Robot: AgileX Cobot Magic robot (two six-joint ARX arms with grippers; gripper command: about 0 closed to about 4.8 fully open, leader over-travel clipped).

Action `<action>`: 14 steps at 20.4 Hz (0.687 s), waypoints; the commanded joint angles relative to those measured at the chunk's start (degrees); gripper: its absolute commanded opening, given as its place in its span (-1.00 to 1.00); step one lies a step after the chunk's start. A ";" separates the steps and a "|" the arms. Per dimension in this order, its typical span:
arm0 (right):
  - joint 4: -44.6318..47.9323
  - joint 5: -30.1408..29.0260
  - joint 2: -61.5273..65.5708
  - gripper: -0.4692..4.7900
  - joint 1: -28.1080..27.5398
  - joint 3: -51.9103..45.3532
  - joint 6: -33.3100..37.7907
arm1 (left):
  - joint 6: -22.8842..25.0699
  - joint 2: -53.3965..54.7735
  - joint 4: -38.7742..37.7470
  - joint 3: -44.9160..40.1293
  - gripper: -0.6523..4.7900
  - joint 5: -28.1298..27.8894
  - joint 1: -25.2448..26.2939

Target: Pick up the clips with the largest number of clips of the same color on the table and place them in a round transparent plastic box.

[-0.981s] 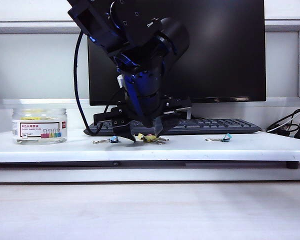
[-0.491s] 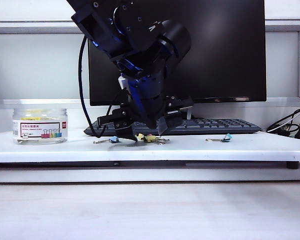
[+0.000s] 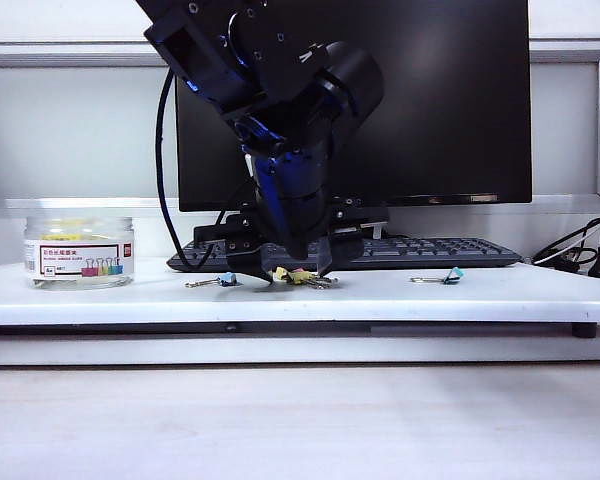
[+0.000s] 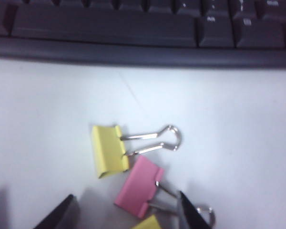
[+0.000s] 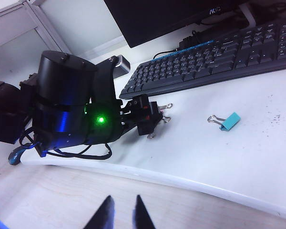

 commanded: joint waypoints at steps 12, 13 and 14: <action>1.07 0.07 -0.13 -0.58 0.04 0.24 0.02 | 3.30 1.86 -9.90 -1.46 -0.01 3.19 -0.02; 1.07 0.07 -0.13 -0.58 0.04 0.24 0.02 | 3.67 1.84 -9.90 -1.46 -0.18 3.34 -0.04; 1.07 0.09 -0.13 -0.58 0.04 0.24 0.02 | 3.82 1.81 -9.88 -1.46 -0.20 3.37 -0.07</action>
